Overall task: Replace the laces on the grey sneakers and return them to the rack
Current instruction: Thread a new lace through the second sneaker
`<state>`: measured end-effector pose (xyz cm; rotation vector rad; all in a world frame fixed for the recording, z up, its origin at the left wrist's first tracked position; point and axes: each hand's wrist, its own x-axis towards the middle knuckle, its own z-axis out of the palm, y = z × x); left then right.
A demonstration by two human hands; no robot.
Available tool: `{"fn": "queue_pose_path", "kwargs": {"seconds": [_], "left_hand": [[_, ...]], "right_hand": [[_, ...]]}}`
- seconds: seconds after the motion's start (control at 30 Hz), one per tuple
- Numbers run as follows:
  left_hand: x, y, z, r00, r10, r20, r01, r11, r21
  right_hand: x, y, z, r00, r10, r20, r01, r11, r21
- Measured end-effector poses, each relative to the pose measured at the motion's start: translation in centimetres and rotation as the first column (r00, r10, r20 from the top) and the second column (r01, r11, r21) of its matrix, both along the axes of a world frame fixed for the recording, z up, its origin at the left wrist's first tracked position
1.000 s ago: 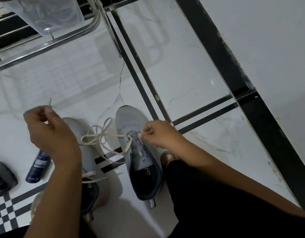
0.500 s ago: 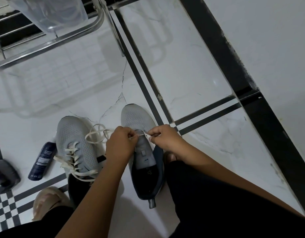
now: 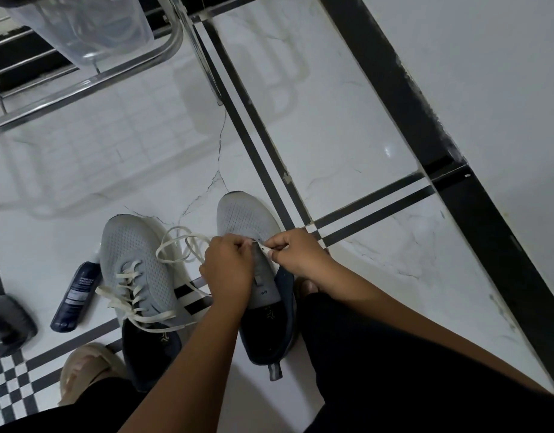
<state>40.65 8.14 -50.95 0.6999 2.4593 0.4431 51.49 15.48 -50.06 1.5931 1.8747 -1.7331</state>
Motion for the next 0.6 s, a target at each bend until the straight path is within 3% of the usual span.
{"fn": "queue_pose_path", "kwargs": {"seconds": [0.07, 0.17, 0.3, 0.4, 0.47, 0.6], "left_hand": [[0.5, -0.1, -0.1, 0.990, 0.132, 0.041, -0.133, 0.991, 0.008], [0.5, 0.2, 0.2, 0.979, 0.174, 0.110, -0.176, 0.984, 0.006], [-0.1, 0.3, 0.5, 0.999, -0.032, -0.010, 0.032, 0.997, -0.073], [0.4, 0.1, 0.5, 0.954, -0.254, -0.157, 0.228, 0.959, -0.169], [0.7, 0.0, 0.3, 0.945, -0.273, -0.180, 0.242, 0.954, -0.175], [1.4, -0.3, 0.0, 0.977, -0.143, -0.159, 0.130, 0.988, -0.085]], "right_hand": [[0.0, 0.0, -0.1, 1.000, -0.005, -0.001, 0.005, 1.000, -0.010], [0.2, 0.0, -0.3, 1.000, -0.017, 0.000, 0.017, 1.000, -0.024], [0.3, 0.0, -0.6, 1.000, -0.029, -0.008, 0.028, 0.998, -0.049], [0.2, 0.0, -0.7, 1.000, -0.003, -0.002, 0.003, 0.999, -0.038], [0.1, -0.1, -0.6, 1.000, 0.009, 0.006, -0.009, 1.000, -0.022], [0.3, 0.0, -0.6, 1.000, 0.014, -0.001, -0.014, 1.000, -0.027]]}}
